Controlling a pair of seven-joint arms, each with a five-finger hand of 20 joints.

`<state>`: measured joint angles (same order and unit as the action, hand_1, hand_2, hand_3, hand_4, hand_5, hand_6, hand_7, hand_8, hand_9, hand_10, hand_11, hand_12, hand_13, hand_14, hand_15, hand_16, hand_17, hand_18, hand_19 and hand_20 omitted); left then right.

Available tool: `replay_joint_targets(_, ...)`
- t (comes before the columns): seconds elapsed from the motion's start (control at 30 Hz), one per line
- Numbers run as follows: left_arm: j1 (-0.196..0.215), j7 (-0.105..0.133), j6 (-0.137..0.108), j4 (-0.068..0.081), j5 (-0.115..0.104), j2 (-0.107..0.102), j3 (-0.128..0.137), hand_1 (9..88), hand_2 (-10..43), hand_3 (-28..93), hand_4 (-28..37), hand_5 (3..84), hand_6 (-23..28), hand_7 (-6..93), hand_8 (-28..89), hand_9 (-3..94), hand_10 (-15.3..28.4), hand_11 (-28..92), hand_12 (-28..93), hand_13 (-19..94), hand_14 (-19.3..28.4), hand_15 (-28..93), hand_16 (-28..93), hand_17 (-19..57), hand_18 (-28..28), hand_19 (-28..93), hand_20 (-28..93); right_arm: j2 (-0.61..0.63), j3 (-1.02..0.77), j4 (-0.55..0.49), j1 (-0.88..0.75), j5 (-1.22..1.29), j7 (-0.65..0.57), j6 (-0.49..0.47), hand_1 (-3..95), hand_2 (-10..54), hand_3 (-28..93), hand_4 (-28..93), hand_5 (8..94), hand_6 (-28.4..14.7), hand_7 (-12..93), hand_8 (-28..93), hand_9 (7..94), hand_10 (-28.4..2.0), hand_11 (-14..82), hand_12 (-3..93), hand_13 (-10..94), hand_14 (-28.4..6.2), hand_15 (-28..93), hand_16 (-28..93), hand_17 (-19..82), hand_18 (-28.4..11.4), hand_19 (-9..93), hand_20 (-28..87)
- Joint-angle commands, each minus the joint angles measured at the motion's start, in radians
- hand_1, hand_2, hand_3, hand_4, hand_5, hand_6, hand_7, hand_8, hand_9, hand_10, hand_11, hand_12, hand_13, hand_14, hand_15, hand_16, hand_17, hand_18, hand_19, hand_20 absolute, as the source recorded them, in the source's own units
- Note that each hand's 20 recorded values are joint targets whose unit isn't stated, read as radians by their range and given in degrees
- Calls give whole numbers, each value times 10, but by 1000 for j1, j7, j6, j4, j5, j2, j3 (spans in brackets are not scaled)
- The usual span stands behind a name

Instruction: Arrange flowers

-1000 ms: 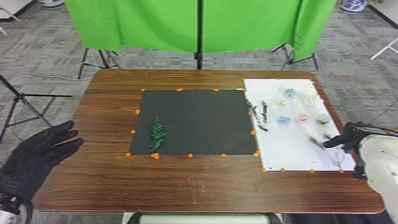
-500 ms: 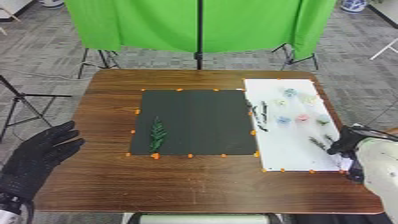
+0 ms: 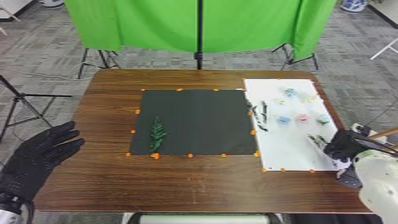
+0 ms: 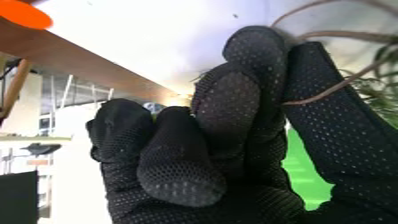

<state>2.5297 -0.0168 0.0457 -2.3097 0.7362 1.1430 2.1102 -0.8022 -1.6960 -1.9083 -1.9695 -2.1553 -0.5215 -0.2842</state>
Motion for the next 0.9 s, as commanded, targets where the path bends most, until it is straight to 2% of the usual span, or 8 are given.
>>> replay_joint_targets(0.03,14,-8,-2,4,4,8,0,279,31,698,-251,395,43,205,-112,347,119,268,156,276,156,411,-37,-63,223,521,11,-25,-41,-143,-2,-128,-35,-27,387,-95,897,-252,797,-21,588,77,921,-76,534,308,866,-45,828,264,464,-205,932,469)
replay_joint_targets(0.3,6,-17,-1,2,6,4,3,280,32,696,-251,395,44,205,-112,347,118,269,156,276,155,411,-37,-62,222,521,10,-35,97,-246,179,-149,-13,-31,382,-95,893,-243,794,-17,594,76,918,-76,537,314,866,-46,828,269,464,-207,932,473)
replay_joint_targets(0.37,10,-15,-6,-1,6,8,3,280,32,696,-250,395,44,205,-112,347,118,269,156,277,156,410,-37,-62,223,521,10,-45,163,-252,243,-151,4,-41,383,-95,890,-240,793,-15,595,79,919,-74,538,315,867,-45,829,269,467,-208,932,477)
replay_joint_targets(0.47,2,-28,-4,3,5,9,0,280,32,696,-250,395,43,205,-112,347,118,269,156,277,156,411,-37,-62,223,521,11,-85,291,-238,374,-150,36,-83,383,-95,886,-240,793,-13,593,81,919,-73,535,315,871,-38,827,268,475,-205,932,480)
replay_joint_targets(0.67,-17,-43,2,7,6,3,-9,280,32,698,-251,395,43,207,-113,348,118,269,155,277,155,411,-38,-62,223,520,10,-230,527,-154,572,-180,89,-223,389,-95,876,-252,797,-11,576,81,925,-70,519,314,879,-30,817,268,486,-204,932,479)
replay_joint_targets(0.73,-23,-48,2,9,6,0,-14,279,31,699,-251,394,42,208,-113,348,117,269,156,277,155,411,-38,-62,223,521,10,-261,607,-105,617,-186,105,-228,392,-95,873,-261,798,-10,568,83,927,-69,508,312,879,-28,814,270,487,-203,932,478)
replay_joint_targets(0.8,-30,-54,2,13,4,-3,-23,278,31,700,-251,394,42,209,-113,348,116,270,156,278,154,411,-38,-62,222,520,10,-300,667,-48,664,-237,142,-312,396,-95,871,-271,800,-10,558,83,929,-69,498,310,880,-28,810,271,487,-203,932,476)
replay_joint_targets(0.9,-33,-52,0,14,6,-6,-28,279,31,700,-254,394,41,210,-114,349,116,270,156,278,154,410,-38,-61,222,520,10,-345,758,42,722,-265,143,-319,399,-95,868,-278,803,-10,547,81,932,-69,486,308,879,-27,804,273,487,-203,932,473)
